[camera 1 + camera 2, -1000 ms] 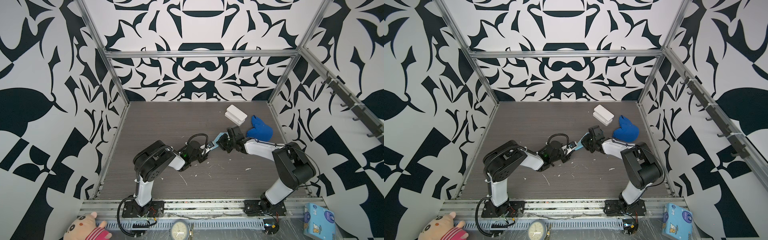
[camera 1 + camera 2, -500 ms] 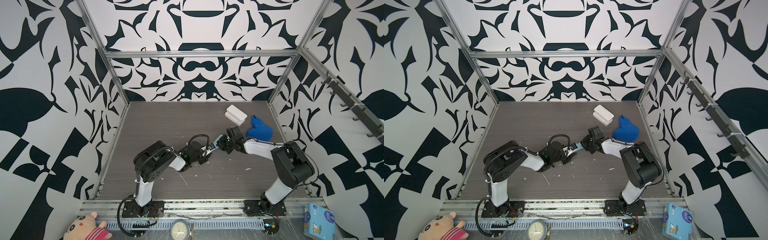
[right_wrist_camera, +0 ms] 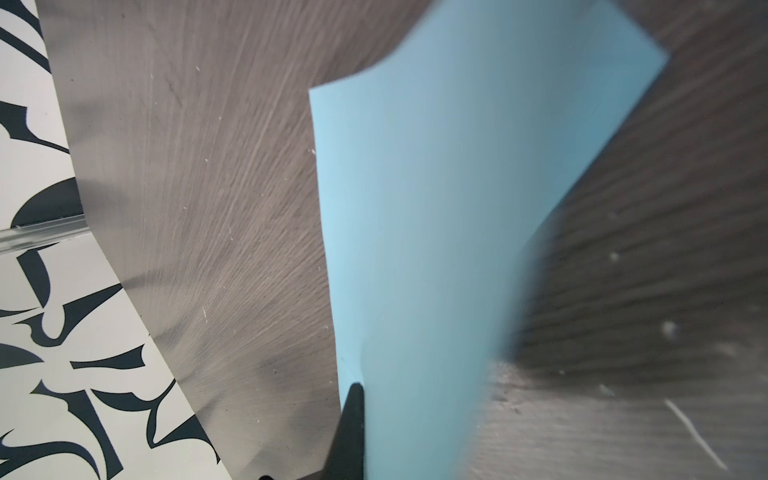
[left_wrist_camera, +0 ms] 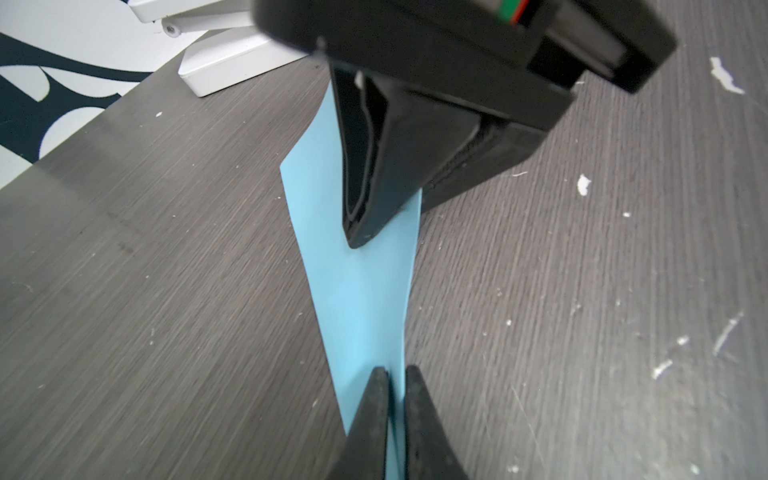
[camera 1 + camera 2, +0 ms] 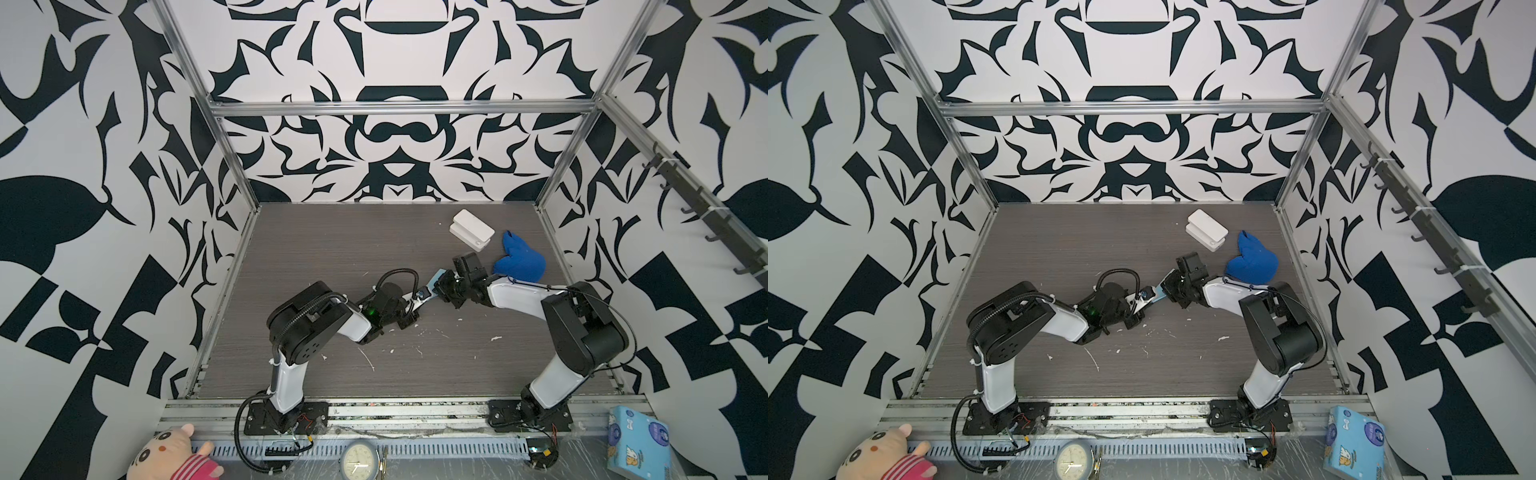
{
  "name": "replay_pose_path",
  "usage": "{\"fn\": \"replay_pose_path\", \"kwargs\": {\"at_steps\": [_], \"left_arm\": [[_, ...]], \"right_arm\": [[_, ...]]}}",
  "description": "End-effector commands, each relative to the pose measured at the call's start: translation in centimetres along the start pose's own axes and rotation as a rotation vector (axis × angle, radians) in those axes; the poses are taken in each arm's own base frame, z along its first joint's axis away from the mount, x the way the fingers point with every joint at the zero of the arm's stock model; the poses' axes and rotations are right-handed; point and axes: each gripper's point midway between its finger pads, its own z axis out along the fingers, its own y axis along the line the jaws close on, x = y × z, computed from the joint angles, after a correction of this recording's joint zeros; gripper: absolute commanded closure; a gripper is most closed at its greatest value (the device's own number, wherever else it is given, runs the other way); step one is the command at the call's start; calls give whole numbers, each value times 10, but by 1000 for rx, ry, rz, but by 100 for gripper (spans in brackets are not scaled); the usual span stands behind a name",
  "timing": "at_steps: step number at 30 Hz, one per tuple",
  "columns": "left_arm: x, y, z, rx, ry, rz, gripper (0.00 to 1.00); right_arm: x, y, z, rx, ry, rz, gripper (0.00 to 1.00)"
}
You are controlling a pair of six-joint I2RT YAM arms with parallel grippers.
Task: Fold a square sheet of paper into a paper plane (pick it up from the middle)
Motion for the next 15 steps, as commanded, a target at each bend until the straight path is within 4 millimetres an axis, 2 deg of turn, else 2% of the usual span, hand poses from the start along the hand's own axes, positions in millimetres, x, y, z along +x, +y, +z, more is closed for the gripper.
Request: {"fn": "replay_pose_path", "kwargs": {"at_steps": [1, 5, 9, 13, 15], "left_arm": [[-11, 0, 1, 12, -18, -18, 89], [-10, -3, 2, 39, 18, -50, 92], [-7, -7, 2, 71, 57, -84, 93], [-6, -13, 2, 109, 86, -123, 93], [-5, -14, 2, 118, 100, -145, 93]], "right_arm": [[-4, 12, -3, -24, -7, -11, 80], [-8, 13, -12, -20, -38, -38, 61], [-17, 18, -24, -35, -81, -78, 46], [-28, 22, -36, -60, -107, -121, 26], [-34, 23, -43, -69, -117, -146, 20]]}}
